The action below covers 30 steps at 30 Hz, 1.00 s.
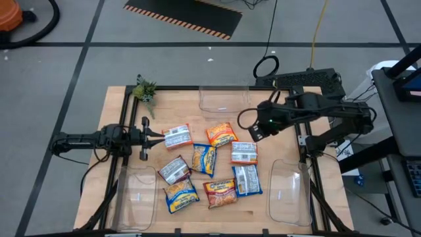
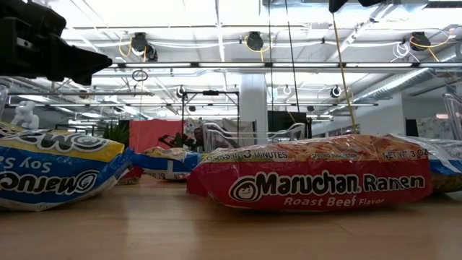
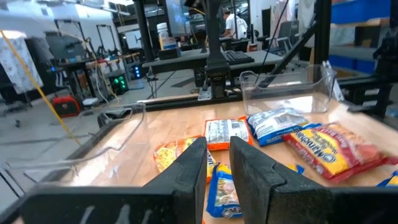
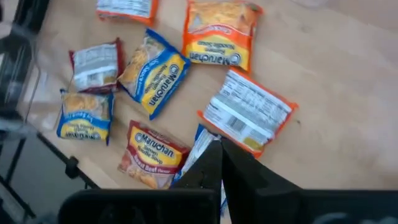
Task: Sort Maruchan noodles
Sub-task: Put the bottom orange noodle pack into the bottom right transparent bin
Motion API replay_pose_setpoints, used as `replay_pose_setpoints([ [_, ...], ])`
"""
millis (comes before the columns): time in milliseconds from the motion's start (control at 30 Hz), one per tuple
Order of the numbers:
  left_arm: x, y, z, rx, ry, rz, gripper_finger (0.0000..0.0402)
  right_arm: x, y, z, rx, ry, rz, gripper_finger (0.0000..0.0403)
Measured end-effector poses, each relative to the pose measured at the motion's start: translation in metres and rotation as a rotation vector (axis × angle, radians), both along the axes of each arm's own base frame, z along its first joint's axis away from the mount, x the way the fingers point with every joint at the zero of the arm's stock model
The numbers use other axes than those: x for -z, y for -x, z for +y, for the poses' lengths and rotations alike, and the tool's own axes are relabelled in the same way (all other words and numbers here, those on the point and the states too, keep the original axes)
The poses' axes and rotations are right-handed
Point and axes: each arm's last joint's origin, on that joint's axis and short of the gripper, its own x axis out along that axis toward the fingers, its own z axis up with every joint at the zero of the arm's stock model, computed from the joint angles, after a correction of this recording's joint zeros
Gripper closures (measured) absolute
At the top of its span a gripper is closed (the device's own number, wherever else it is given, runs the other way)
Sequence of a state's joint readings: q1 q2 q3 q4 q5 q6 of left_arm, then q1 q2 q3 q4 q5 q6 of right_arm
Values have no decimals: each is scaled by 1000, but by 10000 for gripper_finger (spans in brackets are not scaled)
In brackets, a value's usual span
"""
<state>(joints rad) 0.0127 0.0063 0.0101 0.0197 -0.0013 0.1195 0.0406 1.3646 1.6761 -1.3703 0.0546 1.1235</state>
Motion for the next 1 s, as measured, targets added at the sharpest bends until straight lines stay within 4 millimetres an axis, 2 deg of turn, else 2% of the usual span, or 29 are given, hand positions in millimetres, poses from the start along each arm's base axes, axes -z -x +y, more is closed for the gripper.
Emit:
replay_pose_setpoints([
  [133, 0, 0, 0, 1, 46, -1, 325, 7, -1, 0, 67, -32, 24, 378],
  [300, -1, 0, 0, 0, 42, -7, 325, 28, -2, 1, 111, -79, 107, 334],
  [400, -3, 0, 0, -3, 206, -40, 325, 44, -3, 1, 129, -109, 157, 308],
  [533, -9, 1, 3, -89, 423, -95, 325, 62, -4, 1, 133, -130, 202, 276],
  [667, -29, 6, 2, -73, 389, -127, 325, 77, -5, -1, 141, -126, 227, 251],
  [733, -43, 9, 3, -99, 432, -120, 325, 85, -6, -2, 142, -124, 233, 240],
  [833, -66, 12, 4, -169, 493, -54, 325, 95, -8, -3, 110, -110, 229, 226],
  [1000, -101, 6, 4, -208, 434, 112, 325, 113, -7, -7, 100, -101, 247, 207],
])
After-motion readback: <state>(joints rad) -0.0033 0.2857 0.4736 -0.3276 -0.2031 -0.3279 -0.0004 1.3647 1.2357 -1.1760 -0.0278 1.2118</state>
